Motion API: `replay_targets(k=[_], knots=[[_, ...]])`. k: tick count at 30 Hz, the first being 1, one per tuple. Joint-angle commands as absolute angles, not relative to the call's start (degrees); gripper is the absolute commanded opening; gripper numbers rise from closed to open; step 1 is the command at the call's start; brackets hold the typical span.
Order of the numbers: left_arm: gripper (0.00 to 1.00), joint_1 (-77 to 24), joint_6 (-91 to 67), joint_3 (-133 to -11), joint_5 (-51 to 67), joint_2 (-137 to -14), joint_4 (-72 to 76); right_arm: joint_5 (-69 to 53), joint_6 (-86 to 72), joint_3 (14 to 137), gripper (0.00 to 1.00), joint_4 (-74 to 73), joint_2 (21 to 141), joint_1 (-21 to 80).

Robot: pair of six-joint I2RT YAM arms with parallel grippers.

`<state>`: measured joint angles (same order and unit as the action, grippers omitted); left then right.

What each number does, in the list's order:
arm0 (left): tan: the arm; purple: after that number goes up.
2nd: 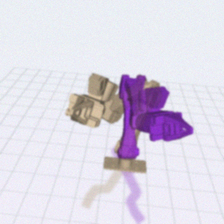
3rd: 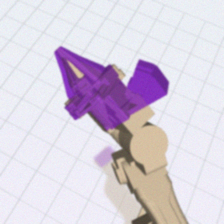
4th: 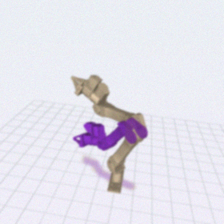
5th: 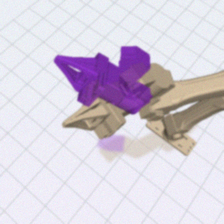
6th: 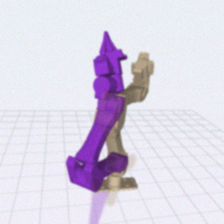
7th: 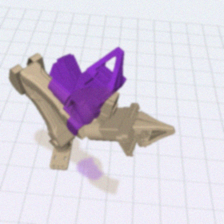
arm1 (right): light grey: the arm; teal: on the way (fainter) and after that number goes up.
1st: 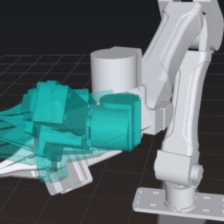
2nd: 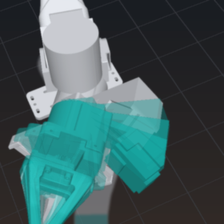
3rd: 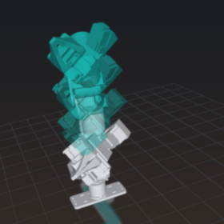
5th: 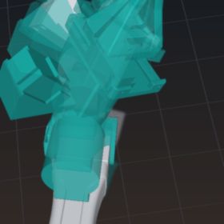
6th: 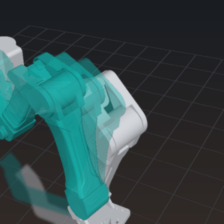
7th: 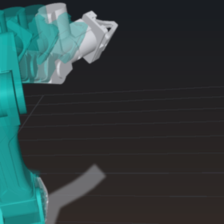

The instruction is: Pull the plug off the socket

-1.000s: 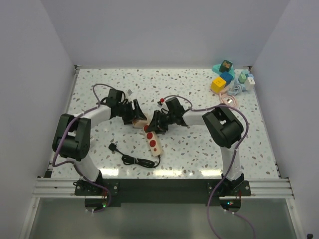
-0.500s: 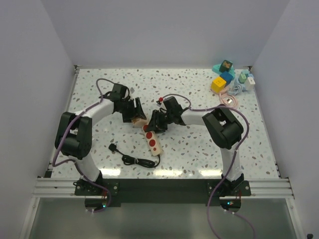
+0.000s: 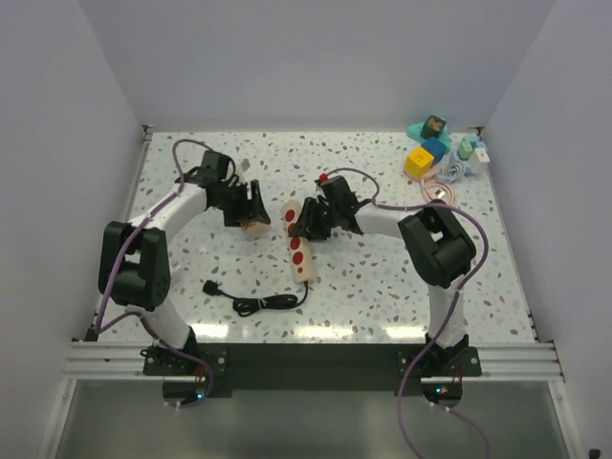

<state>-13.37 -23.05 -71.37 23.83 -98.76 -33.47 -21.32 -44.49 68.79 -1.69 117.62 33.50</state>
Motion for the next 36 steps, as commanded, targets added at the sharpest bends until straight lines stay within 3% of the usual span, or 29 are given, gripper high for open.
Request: replay_targets(k=[1,5,19,21,22,23,24,26,27,29,31,34,36], knots=[[0.0,-2.85,-19.61,-65.93,25.92,-92.47,-29.9,-1.04,-36.13,61.44,0.0,-24.96,124.55,31.11],[0.0,4.82,-17.67,-63.98,27.16,-91.23,-26.02,-2.9,-34.63,61.08,0.0,-25.05,122.17,31.29],[0.0,21.0,-23.11,-53.53,13.89,-89.3,-25.05,-11.76,-31.73,61.79,0.0,-23.29,119.0,31.38],[0.06,21.36,-24.08,-52.91,11.09,-88.16,-25.05,-13.35,-30.77,62.49,0.0,-23.29,118.83,31.38],[0.14,21.71,-24.34,-52.56,9.33,-87.72,-25.14,-13.97,-30.15,63.36,0.0,-23.64,118.92,31.46],[0.15,21.88,-24.61,-52.56,9.32,-87.28,-25.31,-14.76,-30.15,63.89,0.0,-23.64,118.92,31.46],[0.33,21.97,-25.22,-52.38,7.49,-86.41,-25.66,-15.37,-29.1,64.51,0.0,-24.34,119.35,31.46],[0.49,22.15,-25.57,-52.12,6.16,-85.26,-26.54,-17.48,-27.87,66.53,0.0,-25.22,120.05,31.46],[0.63,22.15,-26.1,-51.77,5.11,-84.12,-26.63,-17.93,-26.47,67.32,0.0,-26.18,120.67,31.55],[0.8,22.15,-26.37,-51.59,4.22,-83.15,-27.42,-19.33,-25.06,69.6,0.0,-27.33,121.46,31.73],[0.86,22.15,-26.46,-50.98,4.39,-81.66,-27.77,-20.3,-23.47,72.23,0.01,-28.91,122.6,31.99],[0.94,22.15,-26.28,-50.63,5.62,-79.82,-28.65,-22.06,-20.49,76.7,0.15,-31.63,124.35,32.6],[1.0,22.06,-25.67,-50.63,6.93,-78.14,-29.0,-23.37,-18.2,79.18,0.35,-34.43,125.24,32.87]])
